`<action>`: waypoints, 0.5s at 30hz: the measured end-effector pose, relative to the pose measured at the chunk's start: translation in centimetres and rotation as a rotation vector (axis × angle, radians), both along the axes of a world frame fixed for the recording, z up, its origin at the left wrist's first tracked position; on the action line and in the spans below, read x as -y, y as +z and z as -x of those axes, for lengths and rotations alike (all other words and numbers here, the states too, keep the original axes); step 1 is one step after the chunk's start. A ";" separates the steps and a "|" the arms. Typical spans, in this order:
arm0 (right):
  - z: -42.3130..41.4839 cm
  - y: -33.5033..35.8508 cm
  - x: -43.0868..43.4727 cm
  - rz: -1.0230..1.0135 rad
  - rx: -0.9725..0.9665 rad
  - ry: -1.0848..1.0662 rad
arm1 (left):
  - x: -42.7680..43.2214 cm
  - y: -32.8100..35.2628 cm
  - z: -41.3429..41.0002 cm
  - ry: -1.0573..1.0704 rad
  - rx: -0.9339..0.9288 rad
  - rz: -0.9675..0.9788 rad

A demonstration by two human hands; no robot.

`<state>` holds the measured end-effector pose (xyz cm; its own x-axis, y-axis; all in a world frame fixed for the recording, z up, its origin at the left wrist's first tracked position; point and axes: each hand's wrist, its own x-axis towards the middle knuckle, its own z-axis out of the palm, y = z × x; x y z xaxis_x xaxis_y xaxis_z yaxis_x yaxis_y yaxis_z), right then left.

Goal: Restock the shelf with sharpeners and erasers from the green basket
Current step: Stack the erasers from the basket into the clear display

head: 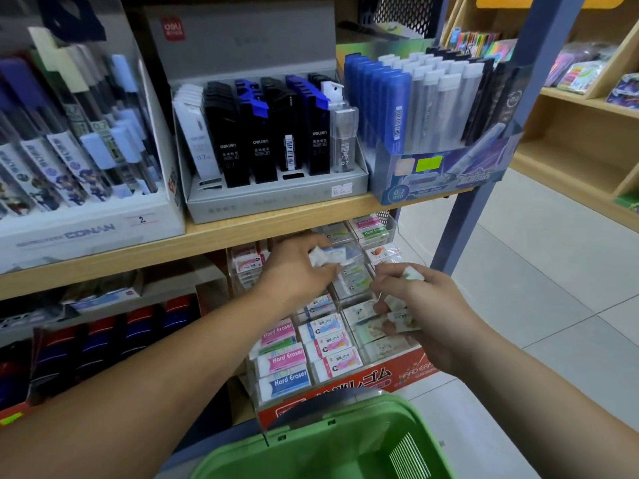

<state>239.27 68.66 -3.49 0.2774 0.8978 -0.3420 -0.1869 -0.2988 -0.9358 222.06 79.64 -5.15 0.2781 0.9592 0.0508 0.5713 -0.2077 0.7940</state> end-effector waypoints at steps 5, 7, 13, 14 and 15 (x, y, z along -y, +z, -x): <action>0.0 -0.3 0.2 -0.004 -0.006 0.019 | -0.1 0.5 -0.4 0.035 -0.026 0.017; 0.3 -0.2 0.2 0.002 -0.009 0.030 | 0.2 1.0 -0.4 0.038 -0.024 0.034; 0.9 0.4 0.8 -0.068 0.027 0.052 | 2.8 2.9 1.4 -0.133 0.178 0.177; 1.0 0.6 1.0 -0.077 0.025 0.056 | 3.4 3.2 1.5 -0.144 0.233 0.213; 1.1 0.6 1.1 -0.082 0.025 0.055 | 3.8 3.2 1.6 -0.150 0.286 0.250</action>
<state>238.16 67.57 -2.85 0.2347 0.9365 -0.2606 -0.1484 -0.2304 -0.9617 220.51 75.88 -1.94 0.4243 0.9017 -0.0828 0.2980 -0.0527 0.9531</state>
